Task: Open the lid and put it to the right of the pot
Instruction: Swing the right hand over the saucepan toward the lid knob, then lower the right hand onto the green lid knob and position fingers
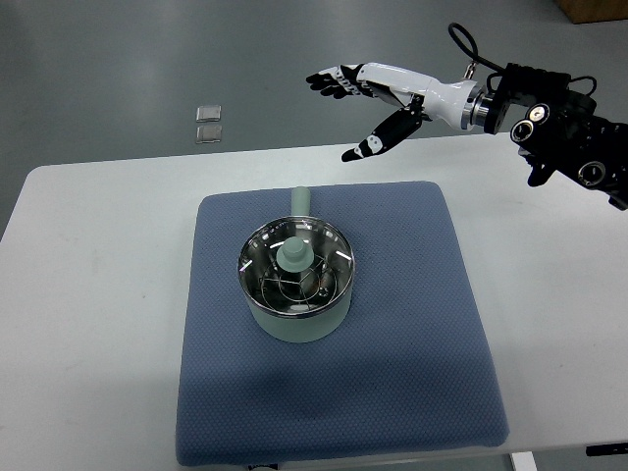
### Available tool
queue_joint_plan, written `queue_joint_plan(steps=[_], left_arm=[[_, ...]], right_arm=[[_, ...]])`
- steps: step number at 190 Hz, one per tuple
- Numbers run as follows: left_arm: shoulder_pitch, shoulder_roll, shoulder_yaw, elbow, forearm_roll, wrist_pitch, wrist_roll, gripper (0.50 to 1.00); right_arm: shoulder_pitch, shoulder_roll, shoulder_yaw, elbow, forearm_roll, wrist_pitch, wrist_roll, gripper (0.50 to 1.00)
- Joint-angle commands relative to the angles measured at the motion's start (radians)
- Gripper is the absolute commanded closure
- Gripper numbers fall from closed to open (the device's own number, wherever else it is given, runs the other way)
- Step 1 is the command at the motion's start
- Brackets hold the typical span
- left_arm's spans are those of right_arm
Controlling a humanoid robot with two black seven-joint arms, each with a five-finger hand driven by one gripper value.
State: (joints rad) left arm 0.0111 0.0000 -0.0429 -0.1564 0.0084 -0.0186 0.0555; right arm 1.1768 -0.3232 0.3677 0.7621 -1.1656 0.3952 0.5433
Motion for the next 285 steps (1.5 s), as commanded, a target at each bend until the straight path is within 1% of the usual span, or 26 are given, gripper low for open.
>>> queue_joint_plan(steps=[1, 21, 31, 32, 35, 49, 51, 61, 62, 72, 84, 85, 105, 106, 108, 129, 169, 206, 220, 227, 248, 258, 274, 275, 285], left_arm=[[0.0, 0.0, 0.0, 0.0, -0.001, 0.0, 0.0, 0.5], [0.0, 0.0, 0.0, 0.0, 0.001, 0.0, 0.0, 0.5], [0.0, 0.0, 0.0, 0.0, 0.001, 0.0, 0.0, 0.5], [0.0, 0.0, 0.0, 0.0, -0.001, 0.0, 0.0, 0.5], [0.0, 0.0, 0.0, 0.0, 0.001, 0.0, 0.0, 0.5], [0.0, 0.0, 0.0, 0.0, 0.001, 0.0, 0.0, 0.5], [0.0, 0.0, 0.0, 0.0, 0.001, 0.0, 0.0, 0.5], [0.0, 0.0, 0.0, 0.0, 0.001, 0.0, 0.0, 0.5], [0.0, 0.0, 0.0, 0.0, -0.001, 0.0, 0.0, 0.5], [0.0, 0.0, 0.0, 0.0, -0.001, 0.0, 0.0, 0.5], [0.0, 0.0, 0.0, 0.0, 0.001, 0.0, 0.0, 0.5], [0.0, 0.0, 0.0, 0.0, 0.001, 0.0, 0.0, 0.5], [0.0, 0.0, 0.0, 0.0, 0.001, 0.0, 0.0, 0.5], [0.0, 0.0, 0.0, 0.0, -0.001, 0.0, 0.0, 0.5], [0.0, 0.0, 0.0, 0.0, -0.001, 0.0, 0.0, 0.5], [0.0, 0.0, 0.0, 0.0, -0.001, 0.0, 0.0, 0.5], [0.0, 0.0, 0.0, 0.0, -0.001, 0.0, 0.0, 0.5], [0.0, 0.0, 0.0, 0.0, 0.001, 0.0, 0.0, 0.5], [0.0, 0.0, 0.0, 0.0, 0.001, 0.0, 0.0, 0.5], [0.0, 0.0, 0.0, 0.0, 0.001, 0.0, 0.0, 0.5], [0.0, 0.0, 0.0, 0.0, 0.001, 0.0, 0.0, 0.5], [0.0, 0.0, 0.0, 0.0, -0.001, 0.0, 0.0, 0.5], [0.0, 0.0, 0.0, 0.0, -0.001, 0.0, 0.0, 0.5], [0.0, 0.0, 0.0, 0.0, -0.001, 0.0, 0.0, 0.5], [0.0, 0.0, 0.0, 0.0, -0.001, 0.0, 0.0, 0.5]], right_arm=[[0.063, -0.01, -0.018, 0.112, -0.176, 0.051, 0.001, 0.572], [0.127, 0.004, -0.085, 0.18, -0.361, 0.05, 0.003, 0.572], [0.127, 0.004, -0.085, 0.18, -0.361, 0.05, 0.003, 0.572], [0.162, 0.009, -0.12, 0.195, -0.412, 0.048, 0.004, 0.572], [0.178, 0.012, -0.135, 0.204, -0.424, 0.05, 0.009, 0.572], [0.19, 0.016, -0.151, 0.21, -0.433, 0.05, 0.015, 0.572], [0.236, 0.032, -0.207, 0.233, -0.443, 0.053, 0.021, 0.572], [0.236, 0.032, -0.207, 0.233, -0.444, 0.053, 0.021, 0.572], [0.272, 0.041, -0.258, 0.252, -0.454, 0.051, 0.024, 0.572], [0.307, 0.058, -0.305, 0.264, -0.456, 0.051, 0.027, 0.574], [0.31, 0.061, -0.311, 0.266, -0.456, 0.05, 0.029, 0.574], [0.325, 0.082, -0.34, 0.273, -0.456, 0.053, 0.03, 0.574], [0.328, 0.099, -0.369, 0.275, -0.463, 0.053, 0.03, 0.574], [0.328, 0.117, -0.394, 0.275, -0.488, 0.05, 0.03, 0.574], [0.328, 0.122, -0.397, 0.275, -0.491, 0.048, 0.03, 0.574], [0.327, 0.145, -0.408, 0.264, -0.536, 0.042, 0.029, 0.576], [0.33, 0.144, -0.438, 0.261, -0.571, 0.037, 0.029, 0.576], [0.33, 0.13, -0.443, 0.249, -0.571, 0.036, 0.027, 0.587], [0.327, 0.127, -0.441, 0.246, -0.571, 0.027, 0.027, 0.605], [0.328, 0.125, -0.441, 0.243, -0.571, 0.016, 0.029, 0.632], [0.327, 0.115, -0.437, 0.24, -0.566, 0.008, 0.032, 0.648], [0.325, 0.112, -0.435, 0.24, -0.565, 0.007, 0.033, 0.668], [0.322, 0.112, -0.434, 0.24, -0.565, 0.005, 0.033, 0.673], [0.32, 0.113, -0.431, 0.24, -0.562, -0.004, 0.033, 0.683], [0.319, 0.113, -0.431, 0.24, -0.56, -0.01, 0.033, 0.683]])
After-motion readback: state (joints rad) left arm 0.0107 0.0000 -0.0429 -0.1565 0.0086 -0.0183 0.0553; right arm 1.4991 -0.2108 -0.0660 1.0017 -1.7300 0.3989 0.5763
